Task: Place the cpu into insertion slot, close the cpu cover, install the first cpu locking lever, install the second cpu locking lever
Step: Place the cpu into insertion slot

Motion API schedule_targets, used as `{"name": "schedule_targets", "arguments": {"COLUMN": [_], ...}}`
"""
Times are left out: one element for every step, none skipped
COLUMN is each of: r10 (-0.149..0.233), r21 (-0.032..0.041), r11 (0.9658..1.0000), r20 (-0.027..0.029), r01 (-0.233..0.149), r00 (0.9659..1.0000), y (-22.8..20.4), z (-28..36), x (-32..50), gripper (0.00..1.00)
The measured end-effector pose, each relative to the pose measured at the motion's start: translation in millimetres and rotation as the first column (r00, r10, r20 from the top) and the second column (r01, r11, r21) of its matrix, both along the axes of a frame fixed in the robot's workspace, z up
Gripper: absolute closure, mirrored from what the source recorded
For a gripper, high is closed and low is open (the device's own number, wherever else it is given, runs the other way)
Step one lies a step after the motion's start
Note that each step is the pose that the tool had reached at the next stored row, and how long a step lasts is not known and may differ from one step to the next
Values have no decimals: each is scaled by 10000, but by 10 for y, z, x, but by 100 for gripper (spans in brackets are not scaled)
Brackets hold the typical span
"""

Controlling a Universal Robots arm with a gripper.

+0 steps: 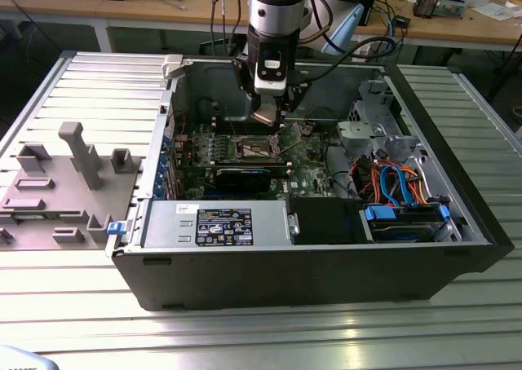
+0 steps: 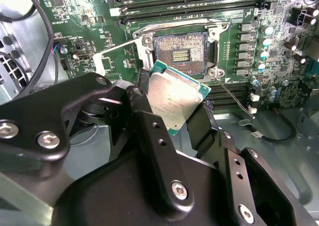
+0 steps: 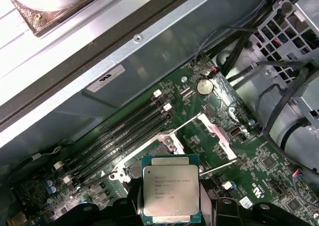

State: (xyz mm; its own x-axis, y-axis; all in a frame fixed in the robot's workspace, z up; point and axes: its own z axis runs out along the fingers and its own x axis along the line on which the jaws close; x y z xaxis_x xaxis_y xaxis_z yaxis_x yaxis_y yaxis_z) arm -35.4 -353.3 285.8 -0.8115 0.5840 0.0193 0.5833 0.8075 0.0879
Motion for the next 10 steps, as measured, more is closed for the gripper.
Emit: {"name": "schedule_targets", "arguments": {"r10": [-10, -24, -38, -57, -66, -77, -94, -114, -139, -153], "r21": [0, -1, 0, 0, 0, 0, 0, 0, 0, 0], "r11": [10000, 10000, 10000, 10000, 10000, 10000, 10000, 9999, 9999, 9999], "r20": [0, 0, 0, 0, 0, 0, 0, 0, 1, 0], "r01": [10, 24, 38, 57, 66, 77, 94, 114, 139, 153], "r00": [10000, 10000, 10000, 10000, 10000, 10000, 10000, 9999, 9999, 9999], "y": [0, 0, 0, 0, 0, 0, 0, 0, 0, 0], "z": [0, 0, 0, 0, -1, -1, -1, -1, -1, -1], "x": [0, 0, 0, 0, 0, 0, 0, 0, 0, 0], "gripper": [45, 45, 45, 45, 45, 45, 45, 45, 45, 45]}}
